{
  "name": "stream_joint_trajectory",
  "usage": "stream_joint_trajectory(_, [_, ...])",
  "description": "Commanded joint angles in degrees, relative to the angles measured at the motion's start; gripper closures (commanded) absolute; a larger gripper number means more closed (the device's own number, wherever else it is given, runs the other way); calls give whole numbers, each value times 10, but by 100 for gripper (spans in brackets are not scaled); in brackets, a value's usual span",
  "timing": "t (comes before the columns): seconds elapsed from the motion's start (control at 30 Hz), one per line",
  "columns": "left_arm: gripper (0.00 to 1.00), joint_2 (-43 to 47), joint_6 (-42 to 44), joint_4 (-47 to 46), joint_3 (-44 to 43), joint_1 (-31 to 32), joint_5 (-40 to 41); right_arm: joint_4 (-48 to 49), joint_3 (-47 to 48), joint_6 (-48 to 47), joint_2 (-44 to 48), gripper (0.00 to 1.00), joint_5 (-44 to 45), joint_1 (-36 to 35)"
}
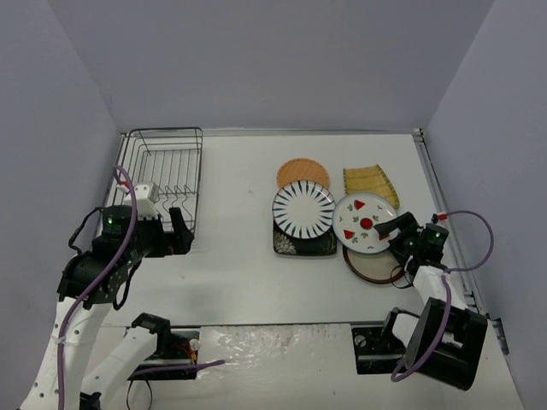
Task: Load the plates into the dish rack
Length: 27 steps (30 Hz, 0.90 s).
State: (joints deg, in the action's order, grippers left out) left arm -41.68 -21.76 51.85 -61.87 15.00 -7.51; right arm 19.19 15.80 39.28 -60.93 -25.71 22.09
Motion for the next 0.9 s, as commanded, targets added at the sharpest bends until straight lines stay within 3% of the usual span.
stream_joint_trajectory(0.0, [3, -9, -2, -46, -13, 4, -5, 131, -18, 11, -60, 13, -48, 2])
stream_joint_trajectory(0.17, [3, -14, 1, -48, -12, 4, -7, 174, -28, 7, -108, 22, -71, 4])
stream_joint_trajectory(0.3, [3, -15, 1, -52, -12, 4, -7, 167, -27, 6, -102, 40, -68, 5])
stream_joint_trajectory(0.53, [3, -22, 0, -56, -11, 4, -13, 131, -19, -9, -59, 80, -53, 9])
stream_joint_trajectory(0.63, [3, -25, -1, -59, -12, 5, -17, 112, -10, -8, -24, 92, -56, 10])
stream_joint_trajectory(0.73, [3, -29, -2, -58, -14, 5, -18, 98, -2, 6, 13, 99, -60, 10])
stream_joint_trajectory(0.87, [3, -38, -4, -59, -21, 7, -22, 96, 8, 37, 54, 100, -73, 10])
